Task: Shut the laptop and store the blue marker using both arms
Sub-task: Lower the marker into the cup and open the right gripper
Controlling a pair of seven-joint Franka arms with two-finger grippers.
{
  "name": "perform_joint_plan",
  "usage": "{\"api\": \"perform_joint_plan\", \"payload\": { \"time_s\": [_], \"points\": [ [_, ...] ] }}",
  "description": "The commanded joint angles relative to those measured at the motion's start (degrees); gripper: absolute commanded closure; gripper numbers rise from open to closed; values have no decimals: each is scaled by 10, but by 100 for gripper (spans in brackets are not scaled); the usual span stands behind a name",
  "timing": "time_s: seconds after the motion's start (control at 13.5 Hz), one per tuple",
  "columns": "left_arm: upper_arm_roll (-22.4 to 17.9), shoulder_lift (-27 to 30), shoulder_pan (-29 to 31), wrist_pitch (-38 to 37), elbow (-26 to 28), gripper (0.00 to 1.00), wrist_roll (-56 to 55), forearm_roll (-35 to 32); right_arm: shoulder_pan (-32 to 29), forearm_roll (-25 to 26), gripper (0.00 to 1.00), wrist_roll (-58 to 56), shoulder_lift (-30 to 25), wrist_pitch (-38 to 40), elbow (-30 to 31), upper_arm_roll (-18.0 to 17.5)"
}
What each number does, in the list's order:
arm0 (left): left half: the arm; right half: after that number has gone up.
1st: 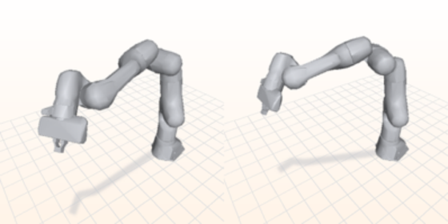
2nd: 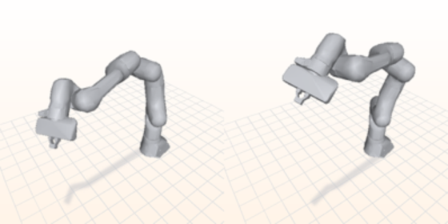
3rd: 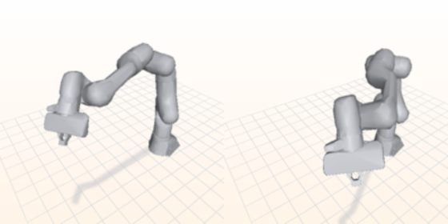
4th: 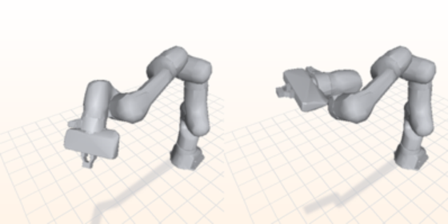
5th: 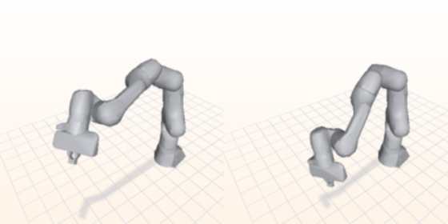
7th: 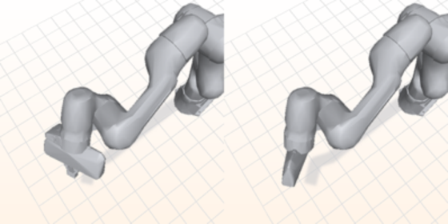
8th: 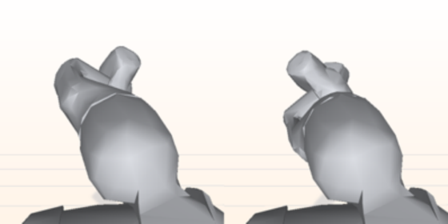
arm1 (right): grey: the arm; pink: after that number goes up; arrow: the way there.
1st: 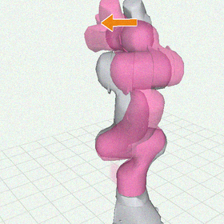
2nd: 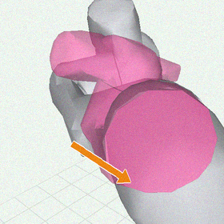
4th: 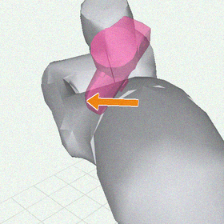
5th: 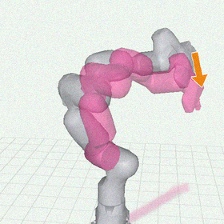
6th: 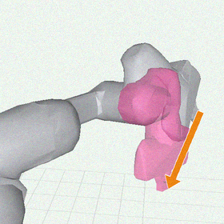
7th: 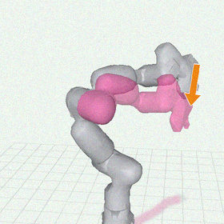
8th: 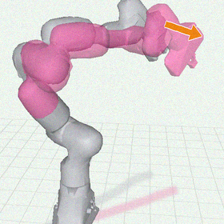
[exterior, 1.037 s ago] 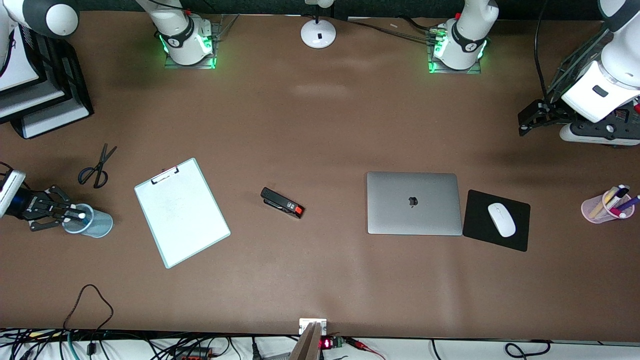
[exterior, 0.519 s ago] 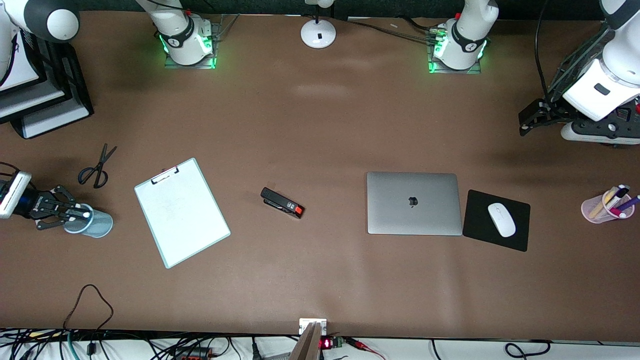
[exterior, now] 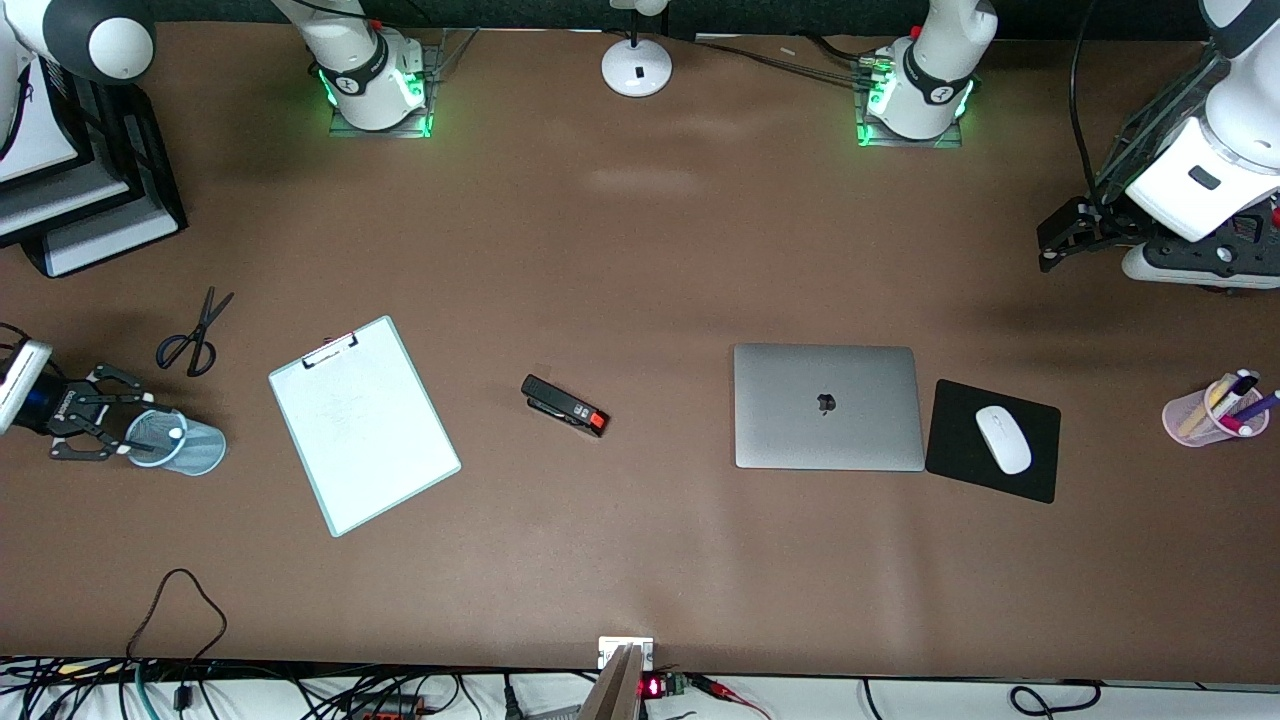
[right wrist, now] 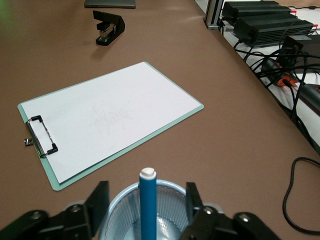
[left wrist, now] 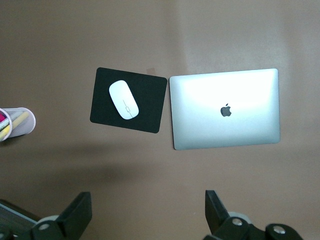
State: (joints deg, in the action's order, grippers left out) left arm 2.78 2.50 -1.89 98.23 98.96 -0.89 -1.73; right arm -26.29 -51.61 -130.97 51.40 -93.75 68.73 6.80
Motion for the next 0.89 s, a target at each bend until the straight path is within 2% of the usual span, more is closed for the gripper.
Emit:
{"api": "perform_joint_plan", "payload": {
  "time_s": [0.0, 0.22, 0.52, 0.81],
  "points": [
    [0, -4, 0, -14, -17, 0, 8, 6, -2, 19, 0, 68, -35, 47, -7, 5],
    [0, -4, 0, -14, -17, 0, 8, 6, 4, 81, 0, 185, -81, 94, -39, 0],
    [0, -4, 0, -15, -17, 0, 8, 6, 41, 117, 0, 309, -128, 145, -68, 1],
    [0, -4, 0, -15, -17, 0, 9, 6, 115, 165, 0, 456, -189, 156, -71, 1]
  ]
}}
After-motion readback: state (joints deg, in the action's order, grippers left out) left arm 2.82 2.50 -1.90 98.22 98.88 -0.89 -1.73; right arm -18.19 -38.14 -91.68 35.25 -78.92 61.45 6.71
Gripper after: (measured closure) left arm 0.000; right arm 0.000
